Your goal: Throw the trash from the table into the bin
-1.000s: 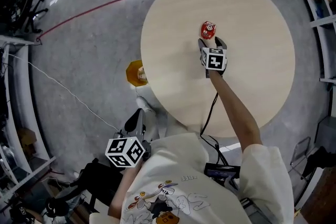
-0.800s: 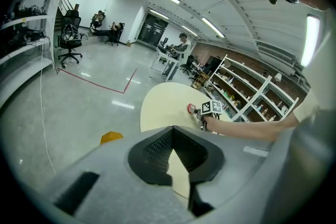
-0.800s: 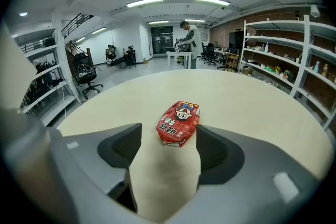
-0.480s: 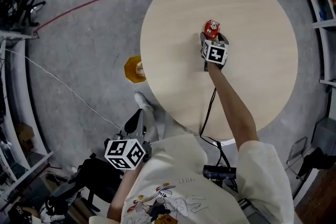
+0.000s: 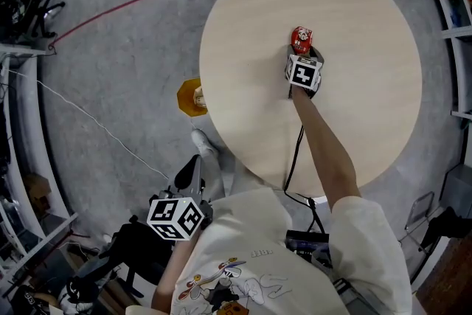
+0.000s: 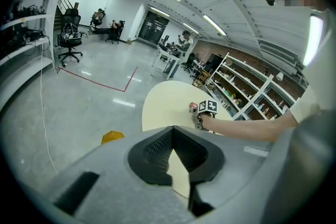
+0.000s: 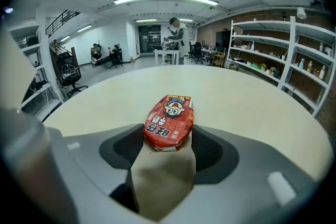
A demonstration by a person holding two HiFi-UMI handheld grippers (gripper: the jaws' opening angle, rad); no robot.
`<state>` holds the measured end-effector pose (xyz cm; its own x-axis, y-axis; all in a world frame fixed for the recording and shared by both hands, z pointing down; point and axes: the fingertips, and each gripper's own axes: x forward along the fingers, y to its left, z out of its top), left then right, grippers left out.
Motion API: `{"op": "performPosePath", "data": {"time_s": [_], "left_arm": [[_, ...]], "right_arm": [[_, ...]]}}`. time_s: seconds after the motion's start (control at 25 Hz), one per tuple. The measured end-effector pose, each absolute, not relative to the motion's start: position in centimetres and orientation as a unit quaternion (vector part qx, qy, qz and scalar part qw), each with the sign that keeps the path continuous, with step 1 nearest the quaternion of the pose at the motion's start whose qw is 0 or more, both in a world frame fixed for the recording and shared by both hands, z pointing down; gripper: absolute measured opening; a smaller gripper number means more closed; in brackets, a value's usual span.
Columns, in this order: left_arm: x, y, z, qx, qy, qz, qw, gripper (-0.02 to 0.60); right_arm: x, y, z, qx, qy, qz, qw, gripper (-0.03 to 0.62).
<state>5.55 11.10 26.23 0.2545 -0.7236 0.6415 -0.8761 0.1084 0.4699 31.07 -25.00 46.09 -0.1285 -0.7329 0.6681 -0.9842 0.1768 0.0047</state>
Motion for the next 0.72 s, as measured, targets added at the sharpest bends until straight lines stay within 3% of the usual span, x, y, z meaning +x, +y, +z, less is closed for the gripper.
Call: {"op": "performPosePath", "data": {"time_s": [0.32,0.72], "left_arm": [[6.0,11.6,26.0,0.666,-0.601,0.076,0.435,0.006],[5.3,12.7,25.9,0.664,-0.608,0.056,0.432,0.006]], "right_arm": [[29.5,-23.8,43.9,0.571,-0.743,0.205,0.282,0.290],[21.8,-17.8,40.1,0.492,-0.807,0.159,0.283,0.287]]}}
